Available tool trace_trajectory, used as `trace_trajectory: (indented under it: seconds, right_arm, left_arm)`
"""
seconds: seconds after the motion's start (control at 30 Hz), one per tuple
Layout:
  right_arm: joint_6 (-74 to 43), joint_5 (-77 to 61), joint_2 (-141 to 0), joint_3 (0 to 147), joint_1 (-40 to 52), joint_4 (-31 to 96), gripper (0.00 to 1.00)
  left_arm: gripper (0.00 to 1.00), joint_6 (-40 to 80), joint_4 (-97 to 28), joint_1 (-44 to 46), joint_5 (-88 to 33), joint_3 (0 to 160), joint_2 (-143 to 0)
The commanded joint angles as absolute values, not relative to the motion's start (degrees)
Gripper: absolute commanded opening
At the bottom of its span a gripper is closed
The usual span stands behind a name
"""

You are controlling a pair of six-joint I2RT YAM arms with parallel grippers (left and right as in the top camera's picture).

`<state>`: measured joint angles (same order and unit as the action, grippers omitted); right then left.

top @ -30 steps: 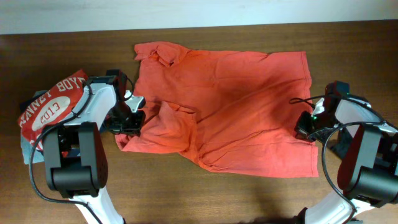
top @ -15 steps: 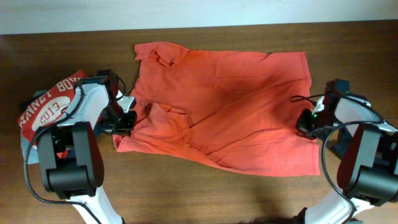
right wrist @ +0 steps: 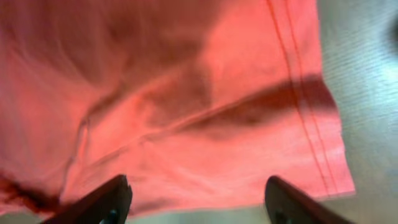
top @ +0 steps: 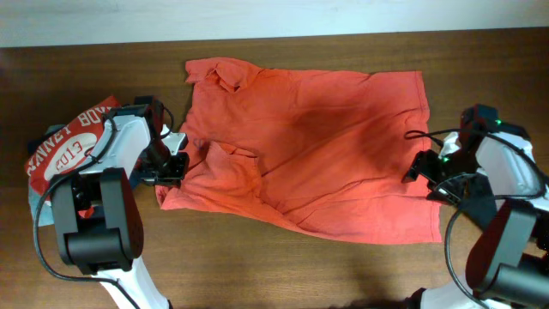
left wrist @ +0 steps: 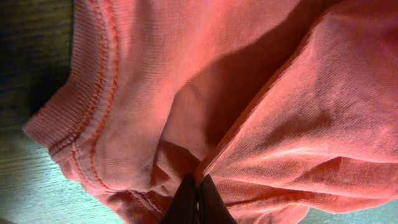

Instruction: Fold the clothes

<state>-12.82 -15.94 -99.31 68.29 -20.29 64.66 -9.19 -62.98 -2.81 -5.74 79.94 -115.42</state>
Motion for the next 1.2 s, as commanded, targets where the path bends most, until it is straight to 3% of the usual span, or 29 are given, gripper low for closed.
trace_trajectory:
  seconds: [0.0,0.27,0.53,0.73,0.87,0.97,1.03,1.1,1.17]
  right_arm:
    - [-12.47,-16.1,-98.78,67.99,-24.08,67.09,0.76]
    - [-14.13,-16.1,-98.78,60.38,-27.97,67.37,0.75]
    - [-20.84,-15.88,-98.78,52.93,-28.27,62.33,0.61]
    - [-23.51,-15.92,-98.78,47.16,-28.25,55.22,0.58]
    - [-24.14,-15.88,-98.78,45.47,-28.25,52.18,0.46]
    - [-24.08,-15.62,-98.76,45.5,-28.25,51.09,0.22]
    - [-24.08,-14.52,-98.76,45.63,-28.25,50.92,0.11]
    - [-22.96,-13.8,-98.7,45.89,-28.25,51.18,0.04]
    - [-22.35,-12.67,-98.7,46.83,-28.18,53.17,0.04]
  left_arm:
    - [0.01,-9.89,-63.53,-3.11,-5.78,81.49,-115.7]
    - [0.01,-9.72,-63.44,-3.11,-6.28,81.6,-115.7]
    - [0.01,-9.72,-63.37,-3.11,-6.61,81.6,-115.7]
    - [0.01,-9.72,-63.0,-3.16,-6.61,81.6,-115.7]
    - [0.01,-9.72,-62.96,-3.16,-6.61,81.6,-115.7]
    - [0.01,-9.72,-62.74,-3.16,-6.61,81.6,-115.7]
    - [0.0,-9.72,-62.57,-3.16,-6.61,81.6,-115.7]
    - [0.01,-9.72,-62.57,-3.16,-6.61,81.6,-115.7]
    - [0.0,-9.74,-62.57,-3.16,-6.61,81.6,-115.7]
